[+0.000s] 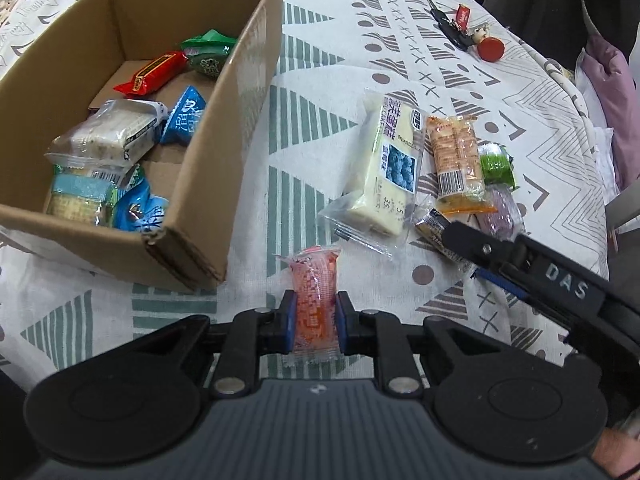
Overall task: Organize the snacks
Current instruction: 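Grasp the orange-pink packet with the left tool while the right tool grasps a small dark-wrapped bar, then carry both held snacks into the cardboard box and open both tools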
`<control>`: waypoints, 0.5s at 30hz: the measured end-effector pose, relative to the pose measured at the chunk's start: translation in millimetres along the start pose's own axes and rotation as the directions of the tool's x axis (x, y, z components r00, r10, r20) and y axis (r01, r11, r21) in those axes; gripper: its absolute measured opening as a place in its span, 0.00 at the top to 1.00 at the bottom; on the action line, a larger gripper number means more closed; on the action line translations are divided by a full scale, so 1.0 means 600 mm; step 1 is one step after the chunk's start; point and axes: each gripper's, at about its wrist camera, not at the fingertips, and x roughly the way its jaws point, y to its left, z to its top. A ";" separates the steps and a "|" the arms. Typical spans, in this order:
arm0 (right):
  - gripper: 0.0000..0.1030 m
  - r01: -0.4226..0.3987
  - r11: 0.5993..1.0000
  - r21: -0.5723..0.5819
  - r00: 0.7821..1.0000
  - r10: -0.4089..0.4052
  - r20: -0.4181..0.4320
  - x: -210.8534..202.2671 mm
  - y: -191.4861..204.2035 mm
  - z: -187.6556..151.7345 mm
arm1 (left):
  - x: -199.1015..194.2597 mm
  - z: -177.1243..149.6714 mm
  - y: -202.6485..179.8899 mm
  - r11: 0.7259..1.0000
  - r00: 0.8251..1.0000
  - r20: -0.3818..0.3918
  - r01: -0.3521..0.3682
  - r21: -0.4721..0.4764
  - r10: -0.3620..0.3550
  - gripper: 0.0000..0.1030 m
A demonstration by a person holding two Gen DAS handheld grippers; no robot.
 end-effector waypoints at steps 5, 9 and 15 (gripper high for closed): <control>0.60 0.028 0.999 -0.015 1.000 -0.027 0.015 0.006 0.002 0.001 | -0.002 0.003 -0.003 1.000 1.000 -0.013 0.007 0.011 -0.007 0.82; 0.81 0.028 0.999 -0.021 1.000 -0.028 0.006 0.000 0.002 -0.004 | -0.008 0.004 -0.006 1.000 0.999 -0.028 0.020 0.024 -0.019 0.82; 0.86 0.034 0.999 0.034 0.999 -0.035 0.000 -0.037 0.006 -0.016 | -0.028 0.000 -0.007 0.999 0.999 -0.025 0.043 0.026 -0.042 0.82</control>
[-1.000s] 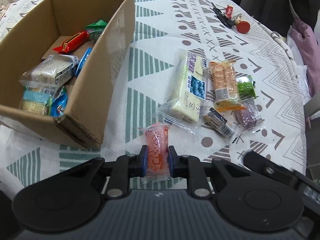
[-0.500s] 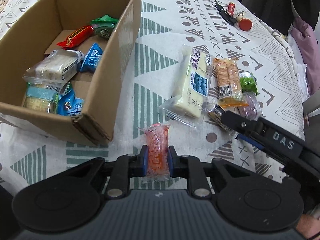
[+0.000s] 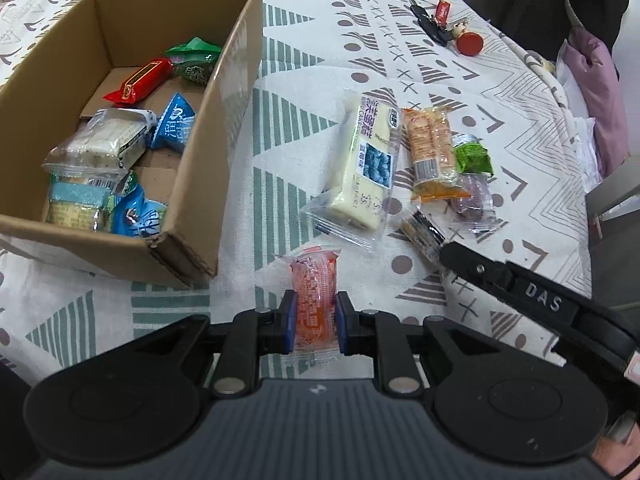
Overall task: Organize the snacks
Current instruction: 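Carry both held snacks into the cardboard box and open both tools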
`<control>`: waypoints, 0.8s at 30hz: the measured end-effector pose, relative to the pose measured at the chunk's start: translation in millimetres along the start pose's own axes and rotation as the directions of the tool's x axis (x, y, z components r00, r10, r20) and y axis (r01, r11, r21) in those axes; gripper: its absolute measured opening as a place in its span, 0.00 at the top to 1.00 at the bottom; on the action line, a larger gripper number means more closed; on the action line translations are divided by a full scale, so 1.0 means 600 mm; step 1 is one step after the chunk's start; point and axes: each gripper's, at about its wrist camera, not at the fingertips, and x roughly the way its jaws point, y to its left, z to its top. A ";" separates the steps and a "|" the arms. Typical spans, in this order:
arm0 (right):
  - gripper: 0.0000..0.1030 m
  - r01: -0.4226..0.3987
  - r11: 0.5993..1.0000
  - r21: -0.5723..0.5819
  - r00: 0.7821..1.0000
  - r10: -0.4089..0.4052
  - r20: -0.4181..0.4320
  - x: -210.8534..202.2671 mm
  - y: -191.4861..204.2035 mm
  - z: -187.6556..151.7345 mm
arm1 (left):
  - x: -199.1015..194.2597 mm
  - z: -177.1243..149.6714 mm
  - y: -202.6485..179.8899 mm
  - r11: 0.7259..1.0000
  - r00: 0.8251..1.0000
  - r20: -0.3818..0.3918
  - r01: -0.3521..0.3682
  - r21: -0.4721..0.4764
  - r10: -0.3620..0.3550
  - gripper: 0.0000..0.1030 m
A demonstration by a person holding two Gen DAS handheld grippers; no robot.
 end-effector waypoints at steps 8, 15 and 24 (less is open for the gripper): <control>0.87 0.010 0.999 0.041 0.998 -0.013 0.063 -0.069 0.018 -0.013 | -0.044 0.000 -0.011 0.999 0.999 0.026 0.036 0.033 -0.037 0.82; 0.87 0.029 0.997 0.070 0.995 -0.035 0.097 -0.105 0.030 -0.026 | -0.074 0.004 -0.019 0.996 0.996 0.054 0.063 0.059 -0.066 0.82; 0.87 0.022 0.998 0.059 0.990 -0.030 0.138 -0.135 0.073 -0.015 | -0.120 0.028 -0.015 0.994 0.991 0.093 0.085 0.073 -0.092 0.82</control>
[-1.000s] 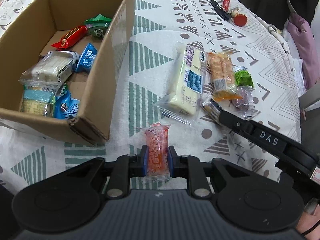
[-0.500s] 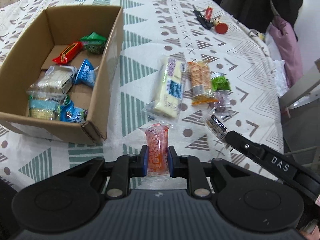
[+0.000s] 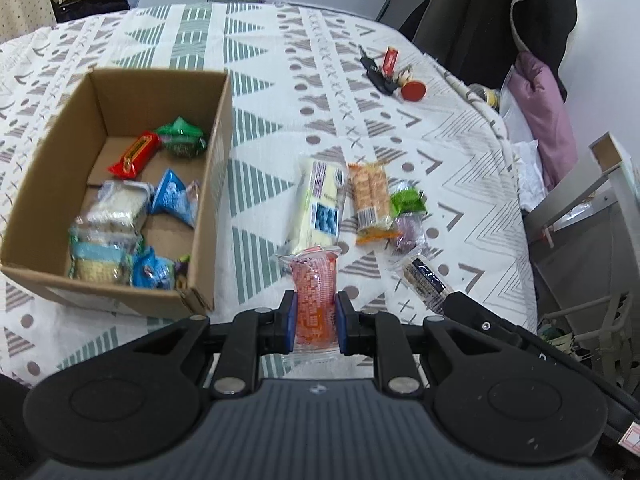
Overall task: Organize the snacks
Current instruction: 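Carry both held snacks into the cardboard box and open both tools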
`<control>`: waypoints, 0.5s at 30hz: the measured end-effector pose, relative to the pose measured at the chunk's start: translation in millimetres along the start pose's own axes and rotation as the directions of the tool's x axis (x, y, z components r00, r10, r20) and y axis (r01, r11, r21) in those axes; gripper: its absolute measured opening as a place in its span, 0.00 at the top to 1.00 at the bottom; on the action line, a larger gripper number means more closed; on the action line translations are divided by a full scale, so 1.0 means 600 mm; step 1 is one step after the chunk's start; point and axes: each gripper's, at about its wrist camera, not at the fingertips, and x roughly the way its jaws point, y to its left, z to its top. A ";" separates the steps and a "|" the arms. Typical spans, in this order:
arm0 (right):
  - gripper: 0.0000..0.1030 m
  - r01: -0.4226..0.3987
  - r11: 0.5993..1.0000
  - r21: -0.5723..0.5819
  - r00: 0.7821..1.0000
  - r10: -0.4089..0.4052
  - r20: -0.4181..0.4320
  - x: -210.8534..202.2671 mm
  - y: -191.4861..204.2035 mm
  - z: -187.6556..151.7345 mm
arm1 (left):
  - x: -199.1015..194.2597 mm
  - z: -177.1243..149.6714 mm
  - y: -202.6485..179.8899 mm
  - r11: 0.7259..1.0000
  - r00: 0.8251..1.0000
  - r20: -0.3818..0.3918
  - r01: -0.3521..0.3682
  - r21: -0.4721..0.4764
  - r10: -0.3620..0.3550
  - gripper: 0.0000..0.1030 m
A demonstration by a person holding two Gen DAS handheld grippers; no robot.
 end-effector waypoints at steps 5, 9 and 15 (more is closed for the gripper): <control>0.87 -0.016 1.000 -0.024 1.000 0.017 0.020 -0.008 0.038 0.022 | -0.035 0.031 0.007 1.000 0.999 0.033 0.010 0.012 -0.010 0.82; 0.87 -0.029 0.998 -0.054 0.999 0.031 0.028 -0.008 0.072 0.035 | -0.054 0.049 0.018 1.000 0.999 0.048 0.018 0.012 -0.019 0.82; 0.87 -0.031 0.996 -0.086 0.999 0.031 0.006 0.008 0.118 0.042 | -0.069 0.071 0.050 1.000 0.999 0.049 0.017 -0.003 -0.017 0.82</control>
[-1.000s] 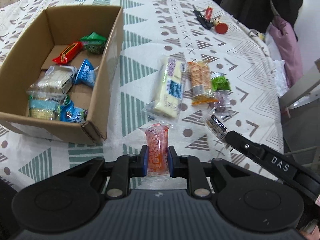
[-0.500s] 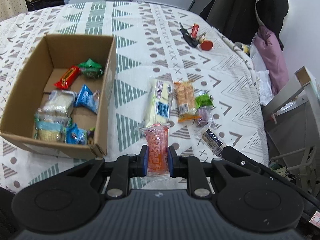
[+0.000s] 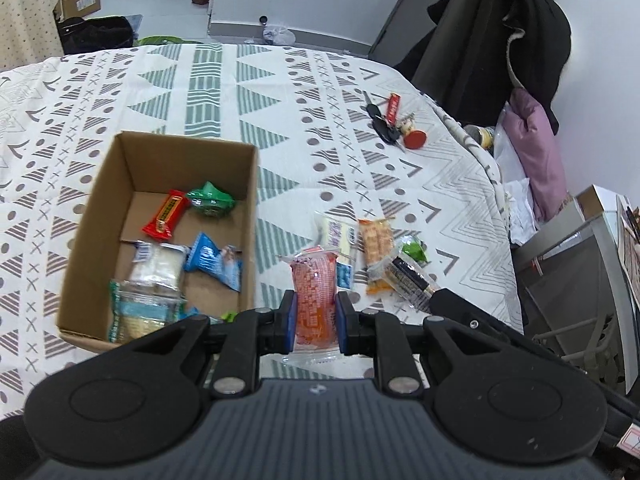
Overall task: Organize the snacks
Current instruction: 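Carry both held snacks into the cardboard box and open both tools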
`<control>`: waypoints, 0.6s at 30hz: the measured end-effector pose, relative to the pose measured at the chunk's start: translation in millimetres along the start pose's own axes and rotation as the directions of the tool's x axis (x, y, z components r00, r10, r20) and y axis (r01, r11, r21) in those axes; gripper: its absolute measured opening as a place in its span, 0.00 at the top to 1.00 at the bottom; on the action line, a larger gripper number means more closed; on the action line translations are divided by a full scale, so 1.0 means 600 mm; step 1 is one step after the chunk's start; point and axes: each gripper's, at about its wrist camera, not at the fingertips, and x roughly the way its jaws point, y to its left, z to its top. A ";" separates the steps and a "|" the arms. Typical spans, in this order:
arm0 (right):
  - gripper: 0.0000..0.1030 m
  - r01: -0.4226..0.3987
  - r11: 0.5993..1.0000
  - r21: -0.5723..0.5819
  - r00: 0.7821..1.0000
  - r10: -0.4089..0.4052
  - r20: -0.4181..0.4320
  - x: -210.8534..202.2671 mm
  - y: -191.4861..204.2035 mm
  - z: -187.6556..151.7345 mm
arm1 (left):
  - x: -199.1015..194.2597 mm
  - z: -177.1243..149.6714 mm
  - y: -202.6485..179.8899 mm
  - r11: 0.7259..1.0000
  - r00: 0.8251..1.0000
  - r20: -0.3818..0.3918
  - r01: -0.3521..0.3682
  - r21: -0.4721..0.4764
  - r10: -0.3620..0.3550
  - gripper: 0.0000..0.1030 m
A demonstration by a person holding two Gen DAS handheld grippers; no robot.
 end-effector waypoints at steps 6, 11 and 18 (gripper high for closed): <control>0.88 -0.009 0.999 -0.038 0.999 0.008 -0.039 0.021 0.046 0.006 | -0.014 0.024 0.045 0.999 1.000 0.017 0.004 -0.040 -0.003 0.82; 0.88 -0.020 0.998 -0.057 0.999 0.017 -0.046 0.042 0.084 0.015 | -0.019 0.047 0.086 0.997 1.000 0.029 -0.005 -0.072 0.007 0.82; 0.88 -0.042 0.996 -0.073 0.998 0.037 -0.058 0.075 0.127 0.028 | -0.014 0.075 0.144 0.994 1.000 0.024 -0.015 -0.111 0.017 0.82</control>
